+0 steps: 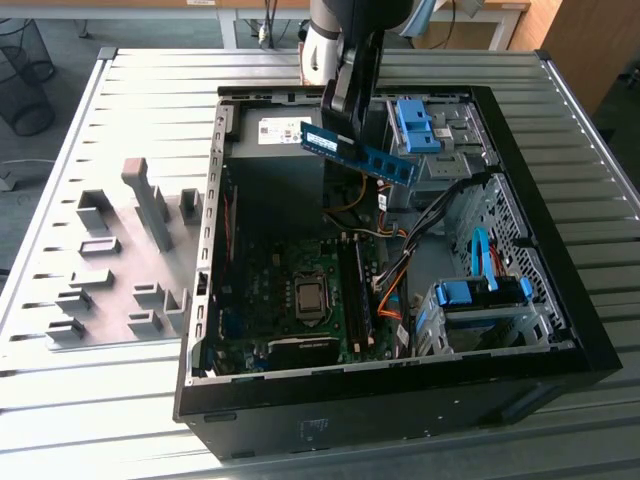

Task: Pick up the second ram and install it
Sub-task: 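Insert the second ram into the second slot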

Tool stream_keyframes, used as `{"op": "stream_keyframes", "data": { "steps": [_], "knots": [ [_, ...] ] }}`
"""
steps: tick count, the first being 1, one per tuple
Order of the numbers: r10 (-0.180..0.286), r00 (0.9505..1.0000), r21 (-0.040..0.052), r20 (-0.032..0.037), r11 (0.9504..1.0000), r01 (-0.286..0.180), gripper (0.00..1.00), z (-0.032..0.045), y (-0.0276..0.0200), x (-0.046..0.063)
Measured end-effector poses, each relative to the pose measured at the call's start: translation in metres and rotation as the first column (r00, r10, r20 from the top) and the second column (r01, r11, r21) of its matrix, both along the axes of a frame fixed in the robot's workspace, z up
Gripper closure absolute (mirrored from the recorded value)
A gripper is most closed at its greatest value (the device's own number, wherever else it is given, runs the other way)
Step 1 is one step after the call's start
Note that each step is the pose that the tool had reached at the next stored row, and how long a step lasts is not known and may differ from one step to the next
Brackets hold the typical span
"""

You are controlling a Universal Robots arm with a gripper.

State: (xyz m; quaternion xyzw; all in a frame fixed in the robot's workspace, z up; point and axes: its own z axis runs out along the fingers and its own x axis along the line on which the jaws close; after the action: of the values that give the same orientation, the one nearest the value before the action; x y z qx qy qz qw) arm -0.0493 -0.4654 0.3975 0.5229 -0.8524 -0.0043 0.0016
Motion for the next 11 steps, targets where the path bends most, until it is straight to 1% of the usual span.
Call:
{"op": "stream_keyframes", "data": {
  "steps": [11],
  "knots": [
    [-0.009, 1.0000, -0.0002, -0.0001, 1.0000, 0.009, 0.86, 0.0000, 0.0000, 0.0000]
  ]
}}
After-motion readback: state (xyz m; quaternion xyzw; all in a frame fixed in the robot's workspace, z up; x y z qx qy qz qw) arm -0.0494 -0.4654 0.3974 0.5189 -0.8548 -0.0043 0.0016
